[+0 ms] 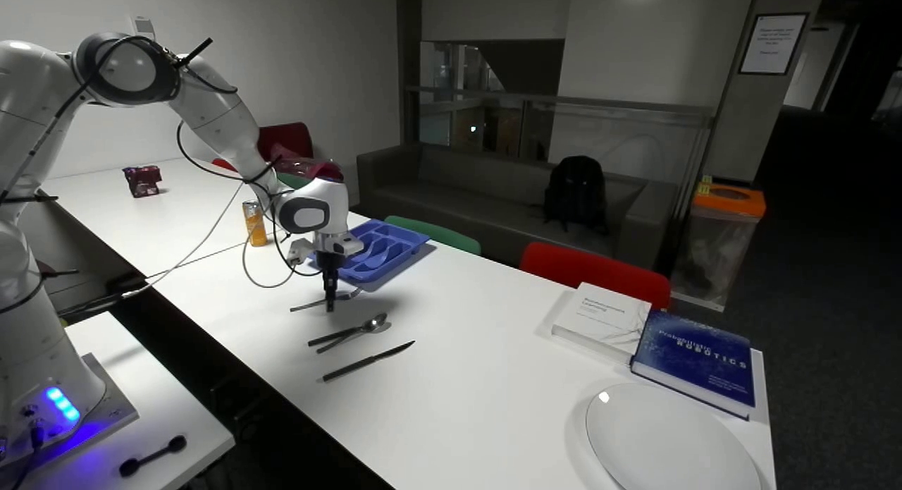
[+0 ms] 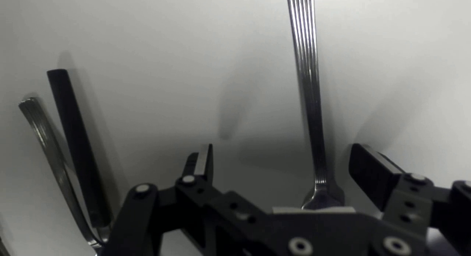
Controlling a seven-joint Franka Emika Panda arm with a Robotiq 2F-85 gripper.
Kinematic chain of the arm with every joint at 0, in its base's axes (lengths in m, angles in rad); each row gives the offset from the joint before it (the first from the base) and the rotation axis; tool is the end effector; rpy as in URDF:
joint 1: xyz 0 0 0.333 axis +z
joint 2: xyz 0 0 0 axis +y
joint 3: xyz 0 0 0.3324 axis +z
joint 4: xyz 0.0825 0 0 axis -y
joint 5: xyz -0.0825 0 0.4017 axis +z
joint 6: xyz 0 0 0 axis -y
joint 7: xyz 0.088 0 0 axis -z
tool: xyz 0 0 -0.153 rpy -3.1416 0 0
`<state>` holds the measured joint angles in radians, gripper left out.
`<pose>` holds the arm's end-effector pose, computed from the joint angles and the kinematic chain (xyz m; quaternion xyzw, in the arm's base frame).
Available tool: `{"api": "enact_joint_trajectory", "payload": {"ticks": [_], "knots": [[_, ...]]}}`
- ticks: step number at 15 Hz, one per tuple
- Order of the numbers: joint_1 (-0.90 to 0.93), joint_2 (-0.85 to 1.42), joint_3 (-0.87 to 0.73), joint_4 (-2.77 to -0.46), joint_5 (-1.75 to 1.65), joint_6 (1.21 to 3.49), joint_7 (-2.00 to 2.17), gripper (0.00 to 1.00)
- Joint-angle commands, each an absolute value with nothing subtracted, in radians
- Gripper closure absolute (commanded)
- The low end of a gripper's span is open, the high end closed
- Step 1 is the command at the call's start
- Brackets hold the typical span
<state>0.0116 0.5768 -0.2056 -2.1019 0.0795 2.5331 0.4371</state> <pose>0.5593 -0.1178 0.0868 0.9411 -0.3299 -0.0604 0.0439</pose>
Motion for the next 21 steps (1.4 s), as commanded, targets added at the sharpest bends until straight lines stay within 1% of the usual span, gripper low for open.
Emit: {"api": "enact_joint_trajectory", "payload": {"ticks": [1,4,5,10,15,16,17,18,20,21], "knots": [[0.021,0.559,-0.213,-2.103,0.028,2.479,0.416,0.00],[0.017,0.560,-0.205,-2.097,0.011,2.465,0.402,0.00],[0.016,0.561,-0.203,-2.094,0.009,2.462,0.395,0.18],[0.004,0.563,-0.188,-2.080,0.013,2.437,0.344,0.58],[-0.005,0.569,-0.183,-2.064,0.012,2.414,0.304,0.95],[-0.008,0.570,-0.182,-2.061,0.012,2.409,0.294,1.00],[-0.010,0.571,-0.181,-2.057,0.013,2.403,0.285,1.00],[-0.012,0.572,-0.180,-2.050,0.012,2.395,0.278,0.98],[-0.012,0.575,-0.180,-2.047,0.010,2.390,0.268,1.00],[-0.010,0.571,-0.181,-2.052,0.008,2.391,0.268,0.98]]}}
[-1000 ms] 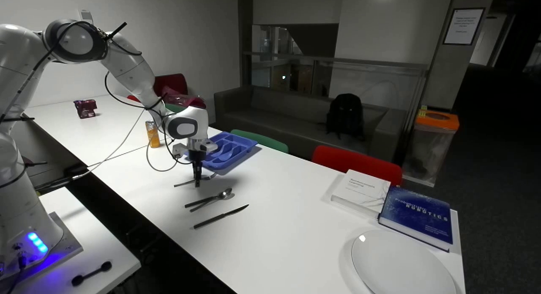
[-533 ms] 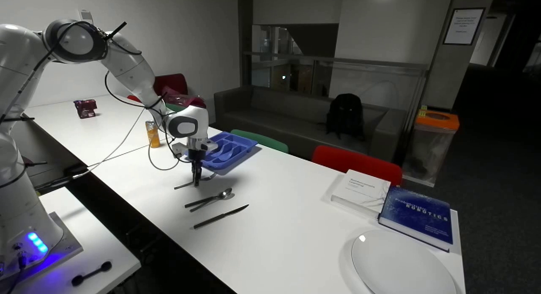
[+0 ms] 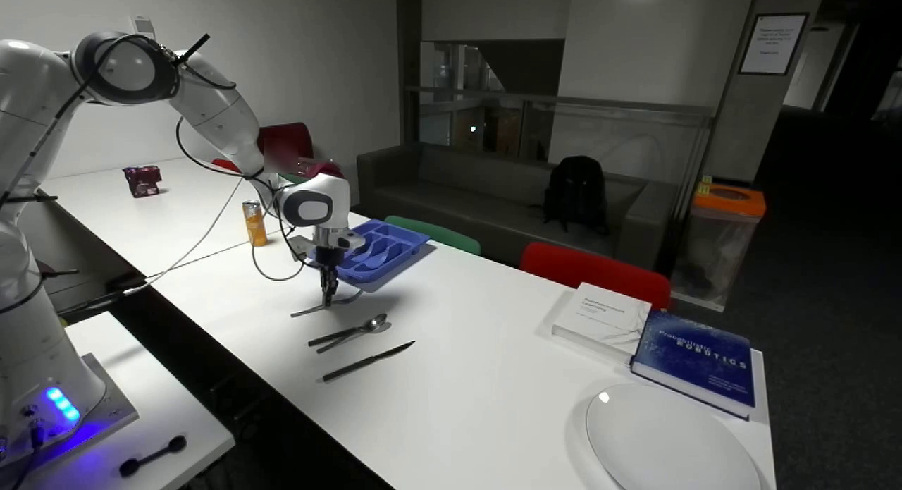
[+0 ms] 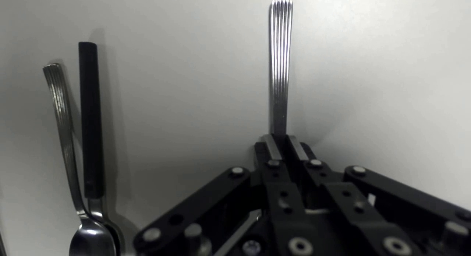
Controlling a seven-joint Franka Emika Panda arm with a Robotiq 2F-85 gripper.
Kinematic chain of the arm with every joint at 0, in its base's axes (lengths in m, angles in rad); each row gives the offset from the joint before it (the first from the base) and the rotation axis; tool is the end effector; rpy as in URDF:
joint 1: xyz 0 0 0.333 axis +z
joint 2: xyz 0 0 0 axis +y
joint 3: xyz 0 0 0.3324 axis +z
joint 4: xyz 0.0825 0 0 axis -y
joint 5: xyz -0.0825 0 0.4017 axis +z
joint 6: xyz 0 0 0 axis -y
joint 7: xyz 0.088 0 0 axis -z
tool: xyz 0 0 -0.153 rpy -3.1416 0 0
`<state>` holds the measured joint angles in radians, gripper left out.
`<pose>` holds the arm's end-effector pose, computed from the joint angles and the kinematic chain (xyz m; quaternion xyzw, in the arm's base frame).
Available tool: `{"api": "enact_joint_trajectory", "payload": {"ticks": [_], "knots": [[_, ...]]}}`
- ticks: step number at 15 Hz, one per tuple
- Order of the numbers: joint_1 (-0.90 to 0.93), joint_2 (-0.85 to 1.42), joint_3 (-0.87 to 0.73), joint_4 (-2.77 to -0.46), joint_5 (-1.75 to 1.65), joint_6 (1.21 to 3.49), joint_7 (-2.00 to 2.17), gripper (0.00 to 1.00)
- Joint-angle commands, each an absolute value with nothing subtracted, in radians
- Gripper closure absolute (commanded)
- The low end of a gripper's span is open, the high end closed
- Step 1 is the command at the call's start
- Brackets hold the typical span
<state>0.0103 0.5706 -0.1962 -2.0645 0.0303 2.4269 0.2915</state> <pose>0.5619 -0.1125 0.0953 0.9654 -0.2374 -0.0955 0.0503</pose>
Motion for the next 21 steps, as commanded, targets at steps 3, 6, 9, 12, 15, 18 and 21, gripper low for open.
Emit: {"api": "enact_joint_trajectory", "payload": {"ticks": [3,6,9,12,15,18,21], "knots": [[0.003,0.551,-0.190,-2.074,-0.004,2.398,0.281,0.98],[0.029,0.506,-0.204,-2.125,-0.037,2.412,0.314,0.98],[0.061,0.428,-0.217,-2.207,-0.084,2.436,0.355,0.98],[0.097,0.331,-0.228,-2.292,-0.145,2.451,0.424,0.98],[0.129,0.219,-0.231,-2.359,-0.240,2.435,0.519,0.98],[0.096,0.266,-0.188,-2.303,-0.258,2.417,0.527,0.98],[0.094,0.252,-0.179,-2.308,-0.265,2.413,0.535,0.91]]}}
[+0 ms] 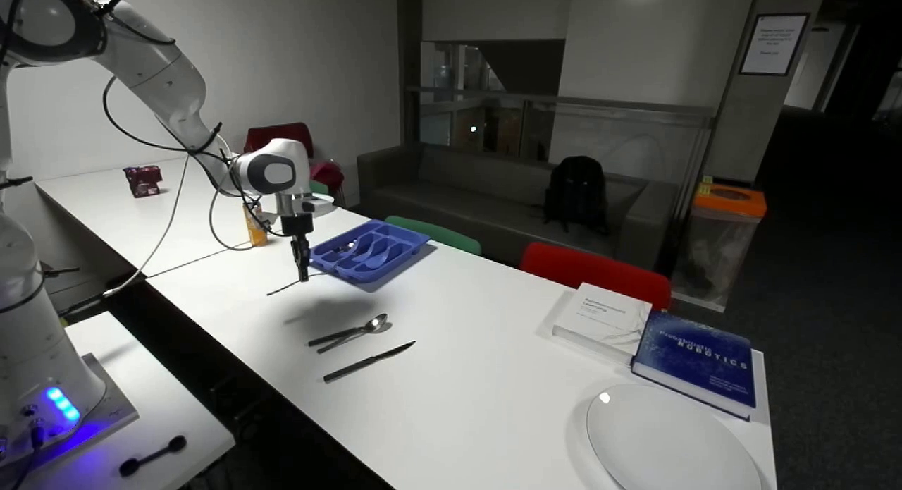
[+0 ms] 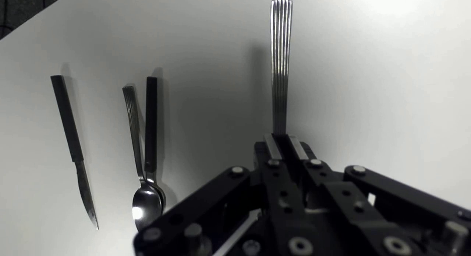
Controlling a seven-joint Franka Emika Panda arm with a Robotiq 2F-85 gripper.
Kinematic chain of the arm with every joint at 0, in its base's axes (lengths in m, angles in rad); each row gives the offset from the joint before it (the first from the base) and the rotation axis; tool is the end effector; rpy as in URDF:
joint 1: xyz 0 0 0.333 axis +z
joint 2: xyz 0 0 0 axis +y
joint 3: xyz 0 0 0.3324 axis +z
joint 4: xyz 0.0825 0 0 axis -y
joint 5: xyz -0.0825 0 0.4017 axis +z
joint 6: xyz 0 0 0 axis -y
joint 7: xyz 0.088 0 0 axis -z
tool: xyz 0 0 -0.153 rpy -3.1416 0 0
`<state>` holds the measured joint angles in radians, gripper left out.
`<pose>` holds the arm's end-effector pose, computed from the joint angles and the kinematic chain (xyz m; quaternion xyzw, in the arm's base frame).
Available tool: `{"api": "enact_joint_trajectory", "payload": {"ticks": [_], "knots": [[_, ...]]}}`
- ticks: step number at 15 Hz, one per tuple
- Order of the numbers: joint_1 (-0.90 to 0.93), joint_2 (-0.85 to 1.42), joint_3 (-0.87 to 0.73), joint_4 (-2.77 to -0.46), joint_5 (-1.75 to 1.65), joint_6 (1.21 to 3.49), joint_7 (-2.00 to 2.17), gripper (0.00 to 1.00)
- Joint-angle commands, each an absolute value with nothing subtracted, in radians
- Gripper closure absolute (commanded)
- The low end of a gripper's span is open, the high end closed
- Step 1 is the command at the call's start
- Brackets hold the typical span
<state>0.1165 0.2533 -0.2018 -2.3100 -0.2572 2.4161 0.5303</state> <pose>0.5152 -0.0575 0.1824 0.9715 -0.2007 -0.0482 0.1166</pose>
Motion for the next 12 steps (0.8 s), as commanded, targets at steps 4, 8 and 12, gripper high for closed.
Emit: {"api": "enact_joint_trajectory", "payload": {"ticks": [4,8,12], "knots": [[0.095,0.276,-0.183,-2.303,-0.264,2.414,0.535,0.91],[0.098,0.269,-0.179,-2.303,-0.268,2.411,0.530,0.98],[0.124,0.227,-0.151,-2.253,-0.270,2.270,0.532,0.98]]}}
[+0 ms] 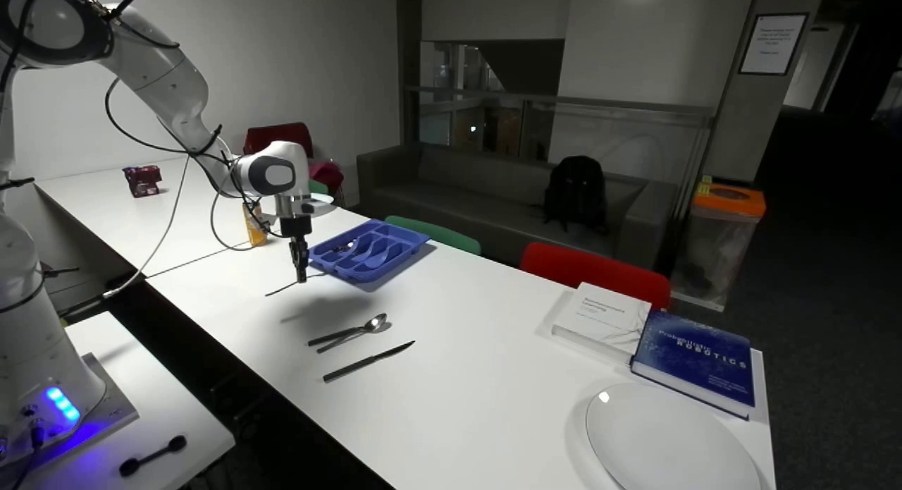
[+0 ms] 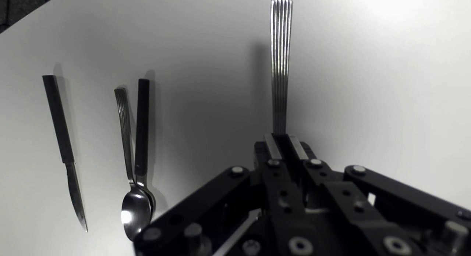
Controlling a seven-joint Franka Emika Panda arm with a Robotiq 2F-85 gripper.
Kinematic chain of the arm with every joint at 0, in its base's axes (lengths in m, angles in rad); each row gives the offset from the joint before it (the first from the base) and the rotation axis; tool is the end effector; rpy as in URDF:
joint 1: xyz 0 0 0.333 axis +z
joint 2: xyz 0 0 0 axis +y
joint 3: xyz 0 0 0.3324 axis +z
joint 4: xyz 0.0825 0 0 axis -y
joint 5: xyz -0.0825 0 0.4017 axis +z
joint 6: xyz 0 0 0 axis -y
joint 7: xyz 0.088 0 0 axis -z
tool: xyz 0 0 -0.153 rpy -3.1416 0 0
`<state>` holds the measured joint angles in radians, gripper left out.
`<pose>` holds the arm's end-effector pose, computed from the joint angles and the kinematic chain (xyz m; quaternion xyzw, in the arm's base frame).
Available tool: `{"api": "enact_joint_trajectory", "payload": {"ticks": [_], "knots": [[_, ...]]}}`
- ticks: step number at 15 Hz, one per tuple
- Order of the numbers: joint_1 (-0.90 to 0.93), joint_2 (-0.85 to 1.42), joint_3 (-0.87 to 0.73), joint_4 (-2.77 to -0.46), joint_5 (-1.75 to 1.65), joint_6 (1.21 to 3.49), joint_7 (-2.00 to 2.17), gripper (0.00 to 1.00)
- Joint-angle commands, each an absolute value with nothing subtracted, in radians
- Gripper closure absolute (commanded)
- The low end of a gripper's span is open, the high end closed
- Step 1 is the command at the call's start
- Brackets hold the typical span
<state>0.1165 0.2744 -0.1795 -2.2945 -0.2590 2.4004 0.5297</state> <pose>0.5175 -0.0467 0.1757 0.9730 -0.1890 -0.0573 0.1198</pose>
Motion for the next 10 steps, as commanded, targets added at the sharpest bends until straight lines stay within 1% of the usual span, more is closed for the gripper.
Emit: {"api": "enact_joint_trajectory", "payload": {"ticks": [1,4,6,10], "knots": [[0.128,0.219,-0.140,-2.234,-0.276,2.224,0.532,0.98],[0.134,0.189,-0.104,-2.154,-0.300,2.057,0.516,0.98],[0.126,0.175,-0.080,-2.106,-0.318,1.989,0.484,0.98],[0.084,0.200,-0.061,-1.999,-0.314,2.013,0.292,0.98]]}}
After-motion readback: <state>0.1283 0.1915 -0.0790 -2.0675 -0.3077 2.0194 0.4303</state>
